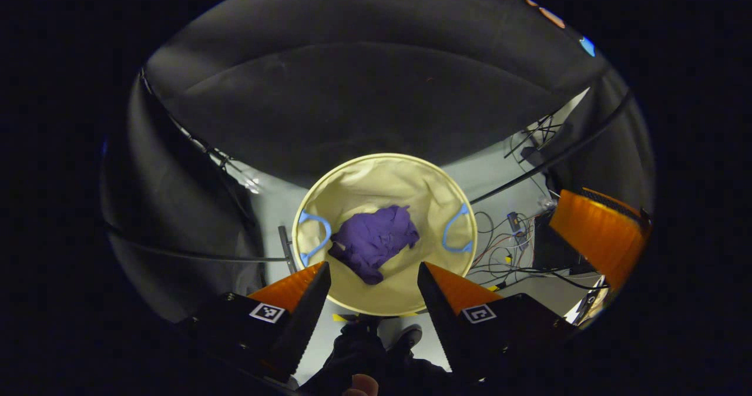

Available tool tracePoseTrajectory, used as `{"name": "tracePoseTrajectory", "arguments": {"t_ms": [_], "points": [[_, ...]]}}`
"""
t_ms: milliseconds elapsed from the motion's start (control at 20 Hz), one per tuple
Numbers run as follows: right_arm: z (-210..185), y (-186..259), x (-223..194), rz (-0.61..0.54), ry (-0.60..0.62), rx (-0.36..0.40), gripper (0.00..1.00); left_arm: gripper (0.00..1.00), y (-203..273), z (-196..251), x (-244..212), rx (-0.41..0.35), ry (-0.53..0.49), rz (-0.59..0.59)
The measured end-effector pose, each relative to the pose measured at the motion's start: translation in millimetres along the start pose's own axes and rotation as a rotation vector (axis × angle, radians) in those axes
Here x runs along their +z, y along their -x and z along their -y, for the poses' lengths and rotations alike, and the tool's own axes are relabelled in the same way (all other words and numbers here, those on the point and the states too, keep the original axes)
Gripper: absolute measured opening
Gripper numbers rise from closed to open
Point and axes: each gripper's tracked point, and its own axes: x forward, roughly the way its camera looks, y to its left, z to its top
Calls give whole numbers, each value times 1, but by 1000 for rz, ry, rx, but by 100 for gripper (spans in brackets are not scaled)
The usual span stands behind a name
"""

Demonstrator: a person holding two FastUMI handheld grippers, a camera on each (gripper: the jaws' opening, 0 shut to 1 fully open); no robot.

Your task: Grasp the clothes on the hanger with both hands and then place them into the laundry hamper below.

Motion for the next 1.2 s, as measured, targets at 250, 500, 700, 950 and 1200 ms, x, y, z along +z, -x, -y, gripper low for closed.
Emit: {"name": "tracePoseTrajectory", "arguments": {"t_ms": [250, 500, 700, 950, 1200], "points": [[2, -1, -7, -27, 26, 3, 100, 93, 14, -16, -7, 16, 15, 7], [-16, 27, -12, -28, 57, 58, 100, 94, 34, -10, -6, 7, -4, 47], [-8, 51, -9, -17, 77, 64, 100, 93, 66, -11, -10, 12, -19, 71], [-3, 96, -18, 28, 89, 74, 100, 93, 105, 1, -12, 25, -59, 137], [10, 146, -30, 77, 50, 84, 97, 93, 151, 15, -9, 31, -70, 248]]}}
